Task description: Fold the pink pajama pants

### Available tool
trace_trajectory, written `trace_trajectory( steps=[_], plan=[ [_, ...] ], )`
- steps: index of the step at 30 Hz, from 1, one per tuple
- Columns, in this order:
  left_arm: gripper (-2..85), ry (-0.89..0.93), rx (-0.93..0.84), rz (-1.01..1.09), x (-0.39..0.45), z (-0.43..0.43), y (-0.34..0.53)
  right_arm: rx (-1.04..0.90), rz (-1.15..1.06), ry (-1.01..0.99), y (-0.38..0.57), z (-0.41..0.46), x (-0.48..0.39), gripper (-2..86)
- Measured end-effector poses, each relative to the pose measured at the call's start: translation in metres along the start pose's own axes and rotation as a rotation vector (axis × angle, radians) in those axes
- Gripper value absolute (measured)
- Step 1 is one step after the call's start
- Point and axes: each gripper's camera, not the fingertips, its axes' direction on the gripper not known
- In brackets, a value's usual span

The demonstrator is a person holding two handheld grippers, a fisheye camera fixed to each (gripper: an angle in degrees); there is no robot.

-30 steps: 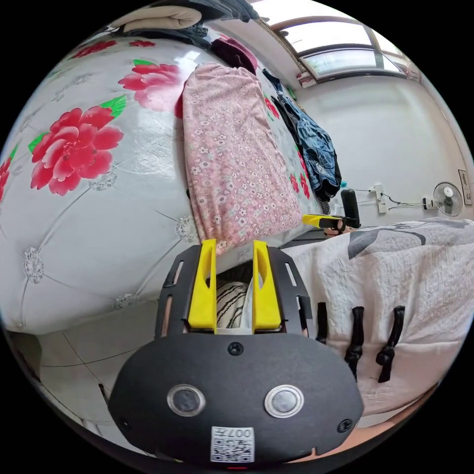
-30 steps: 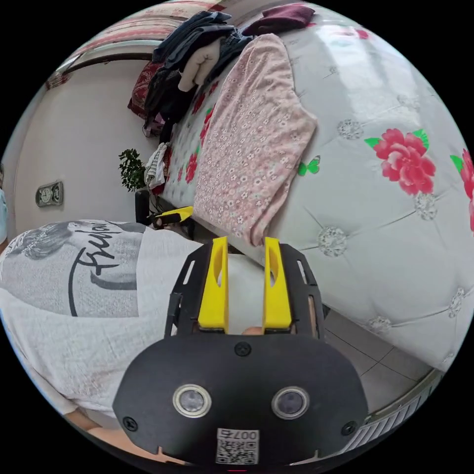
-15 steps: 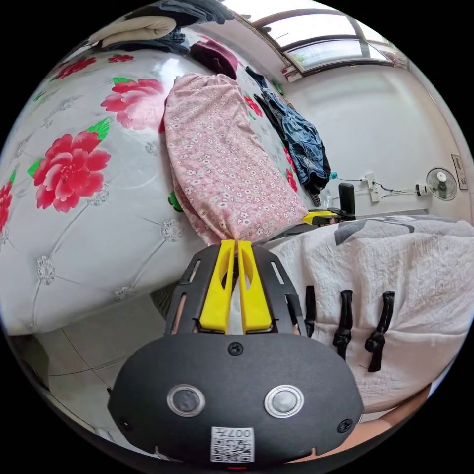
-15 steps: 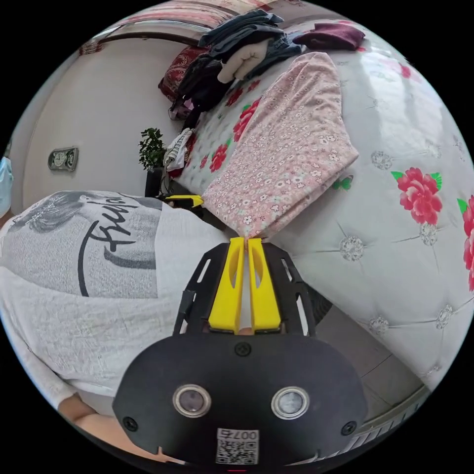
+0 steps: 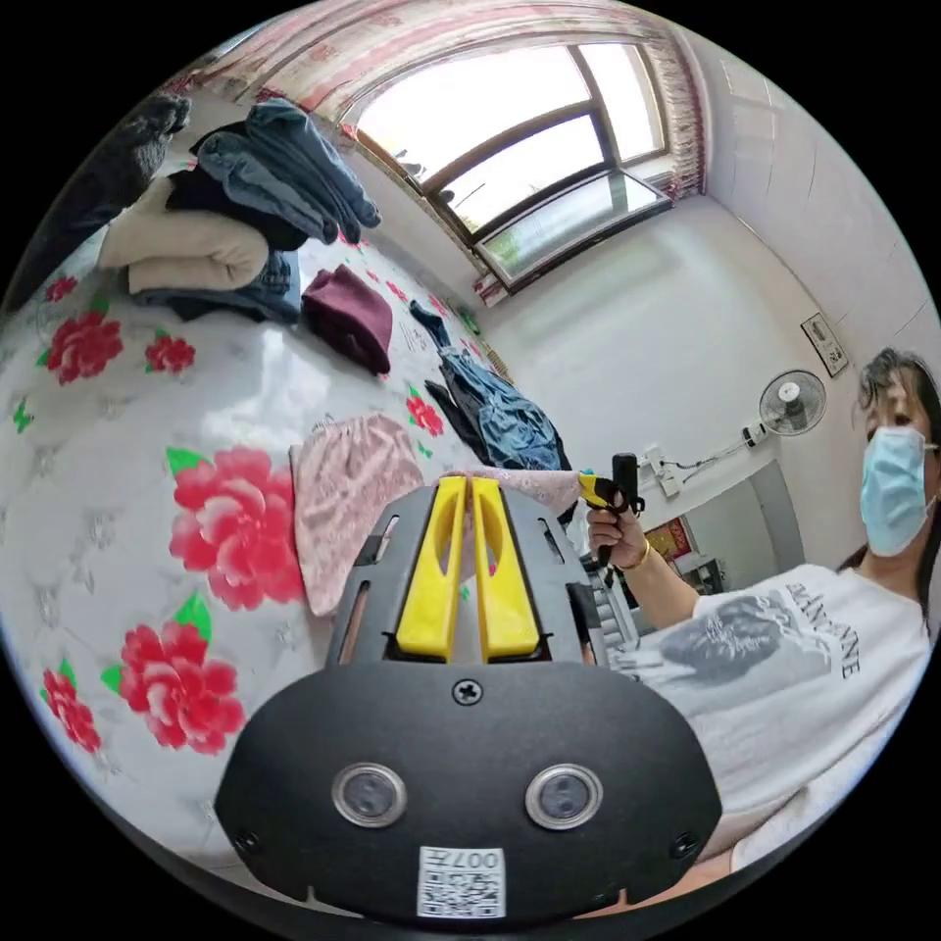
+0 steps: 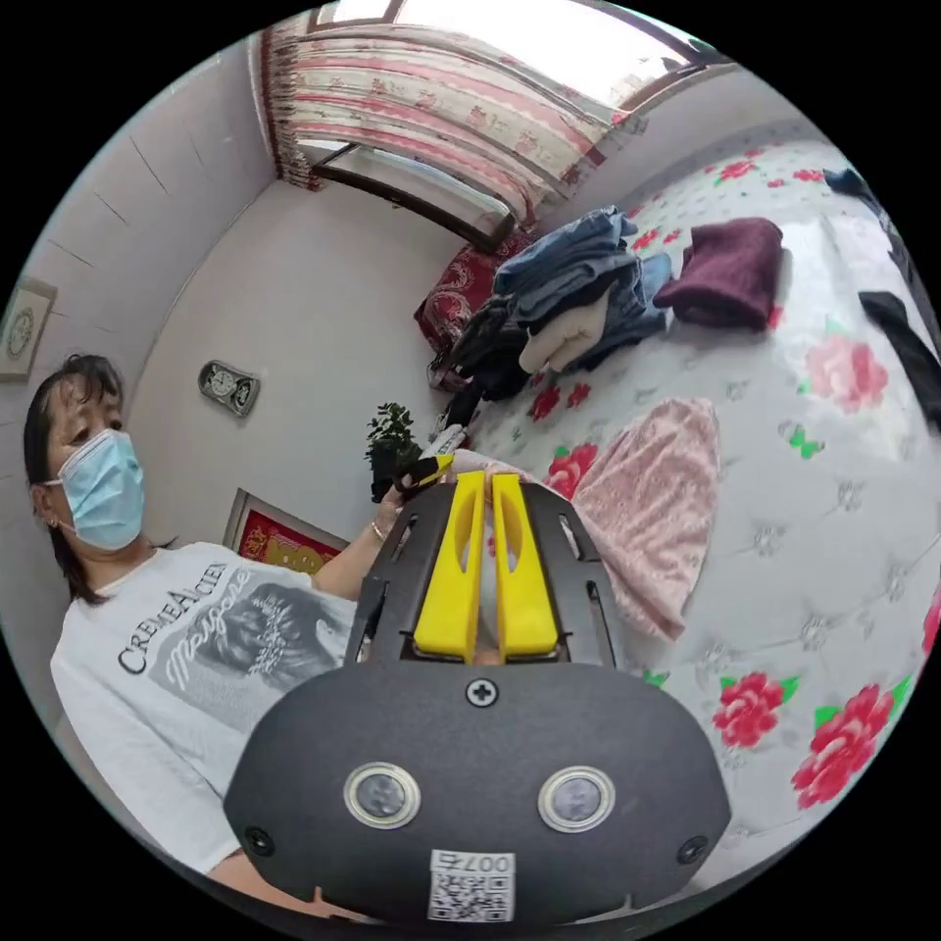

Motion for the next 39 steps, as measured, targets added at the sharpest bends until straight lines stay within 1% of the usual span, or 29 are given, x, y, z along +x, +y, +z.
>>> trace_trajectory(
  steps=[2,4,6,8,10,12,14,16,18,20,21,23,24,26,29,31,32,33,34,35,37,39],
  plan=[
    [2.5,-0.079,0.047,-0.016,-0.016,0.013,-0.042,0.082,0.027,0.227,-0.060,0.011,0.020,1.5],
    [7.3,-0.158,0.038,-0.130,-0.052,0.035,-0.076,0.086,0.103,0.392,-0.085,0.023,0.046,2.6],
    [8.7,-0.224,-0.011,-0.238,-0.078,0.043,-0.079,0.041,0.159,0.440,-0.086,0.031,0.072,3.6],
    [9.1,-0.220,-0.016,-0.264,-0.093,0.043,-0.065,0.018,0.206,0.390,-0.054,0.031,0.102,5.1],
    [9.7,-0.220,-0.084,-0.268,-0.112,0.045,-0.032,-0.001,0.246,0.367,-0.019,0.028,0.125,6.3],
    [10.4,-0.208,-0.139,-0.324,-0.129,0.046,-0.002,-0.021,0.321,0.331,0.017,0.025,0.153,7.6],
    [12.0,-0.152,-0.184,-0.374,-0.143,0.049,0.026,-0.026,0.447,0.233,0.057,0.025,0.191,9.0],
    [13.5,-0.122,-0.247,-0.406,-0.154,0.054,0.053,-0.032,0.514,0.149,0.074,0.033,0.214,9.7],
    [13.5,-0.096,-0.239,-0.410,-0.158,0.056,0.062,-0.040,0.538,0.064,0.078,0.046,0.229,10.1],
    [13.2,-0.048,-0.218,-0.427,-0.165,0.058,0.061,-0.008,0.535,-0.042,0.070,0.066,0.241,9.8],
    [12.6,0.000,-0.220,-0.435,-0.171,0.064,0.056,-0.014,0.541,-0.057,0.067,0.072,0.244,9.3],
    [9.4,0.072,-0.263,-0.438,-0.180,0.080,0.046,-0.099,0.567,-0.059,0.052,0.096,0.255,7.1],
    [4.9,0.091,-0.319,-0.429,-0.181,0.091,0.037,-0.121,0.579,-0.048,0.048,0.099,0.257,6.4],
    [3.6,0.048,-0.352,-0.393,-0.173,0.096,0.020,-0.146,0.587,-0.056,0.030,0.097,0.252,3.9],
    [2.7,0.061,-0.312,-0.286,-0.146,0.089,-0.021,-0.094,0.518,-0.108,-0.011,0.069,0.228,2.2],
    [2.3,0.120,-0.260,-0.207,-0.127,0.086,-0.067,-0.056,0.472,-0.134,-0.050,0.046,0.216,1.7],
    [2.3,0.127,-0.249,-0.180,-0.122,0.086,-0.081,-0.024,0.426,-0.136,-0.082,0.030,0.207,1.5],
    [2.2,0.127,-0.233,-0.110,-0.109,0.089,-0.112,-0.009,0.393,-0.129,-0.100,0.023,0.200,1.4],
    [2.2,0.120,-0.218,-0.025,-0.093,0.092,-0.145,0.016,0.314,-0.101,-0.137,0.008,0.183,1.4],
    [2.2,0.117,-0.210,0.015,-0.085,0.094,-0.162,0.040,0.232,-0.065,-0.174,-0.005,0.164,1.4],
    [2.4,0.103,-0.156,0.151,-0.053,0.098,-0.225,0.091,0.108,-0.008,-0.223,-0.022,0.134,1.6],
    [2.8,0.068,-0.111,0.227,-0.034,0.101,-0.264,0.153,0.035,0.043,-0.262,-0.035,0.115,1.9]
  ],
)
